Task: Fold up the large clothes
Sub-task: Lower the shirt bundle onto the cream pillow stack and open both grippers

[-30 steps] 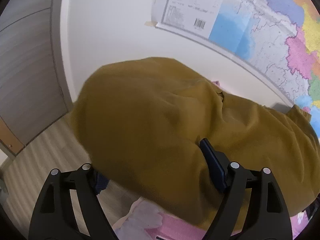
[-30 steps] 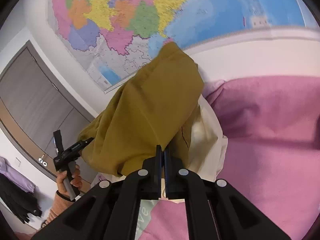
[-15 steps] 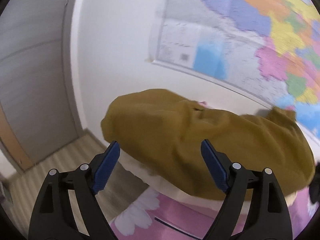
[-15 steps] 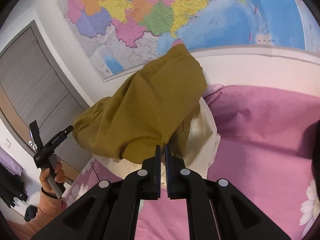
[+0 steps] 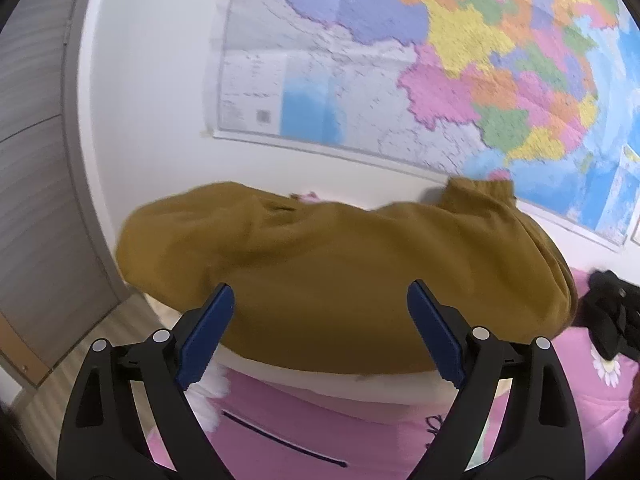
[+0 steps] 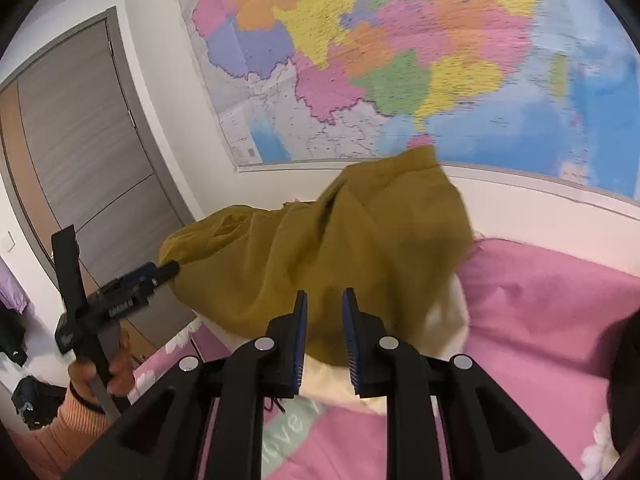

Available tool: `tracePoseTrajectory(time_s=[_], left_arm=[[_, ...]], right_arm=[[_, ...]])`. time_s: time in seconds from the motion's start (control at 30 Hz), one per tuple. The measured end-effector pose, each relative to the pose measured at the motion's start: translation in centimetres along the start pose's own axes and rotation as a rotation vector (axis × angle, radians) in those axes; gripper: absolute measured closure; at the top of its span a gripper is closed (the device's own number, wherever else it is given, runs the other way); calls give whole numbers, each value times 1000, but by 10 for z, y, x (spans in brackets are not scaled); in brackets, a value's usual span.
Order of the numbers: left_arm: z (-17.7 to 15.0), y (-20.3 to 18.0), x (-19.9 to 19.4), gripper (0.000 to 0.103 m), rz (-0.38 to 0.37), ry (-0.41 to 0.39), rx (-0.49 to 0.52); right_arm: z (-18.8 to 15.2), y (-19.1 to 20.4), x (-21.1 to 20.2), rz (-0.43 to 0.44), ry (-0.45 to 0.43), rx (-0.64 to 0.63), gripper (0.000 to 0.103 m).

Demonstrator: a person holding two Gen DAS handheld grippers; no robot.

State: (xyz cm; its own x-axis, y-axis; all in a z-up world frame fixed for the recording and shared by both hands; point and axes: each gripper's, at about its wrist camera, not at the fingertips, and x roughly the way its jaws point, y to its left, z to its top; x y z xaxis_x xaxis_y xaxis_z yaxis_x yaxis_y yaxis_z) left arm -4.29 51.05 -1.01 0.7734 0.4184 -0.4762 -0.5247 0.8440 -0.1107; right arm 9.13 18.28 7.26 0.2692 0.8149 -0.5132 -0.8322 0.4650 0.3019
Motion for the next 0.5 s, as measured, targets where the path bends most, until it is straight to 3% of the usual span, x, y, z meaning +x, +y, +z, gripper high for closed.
tracePoseTrajectory(time_s=[0.23, 0.5], left_arm=[[-13, -12, 27, 15, -8, 81, 5], [-36, -7, 56, 9, 5, 160, 8]], right_arm=[[-3, 1, 59, -17, 98, 13, 86], [-25, -14, 79, 10, 154, 67, 86]])
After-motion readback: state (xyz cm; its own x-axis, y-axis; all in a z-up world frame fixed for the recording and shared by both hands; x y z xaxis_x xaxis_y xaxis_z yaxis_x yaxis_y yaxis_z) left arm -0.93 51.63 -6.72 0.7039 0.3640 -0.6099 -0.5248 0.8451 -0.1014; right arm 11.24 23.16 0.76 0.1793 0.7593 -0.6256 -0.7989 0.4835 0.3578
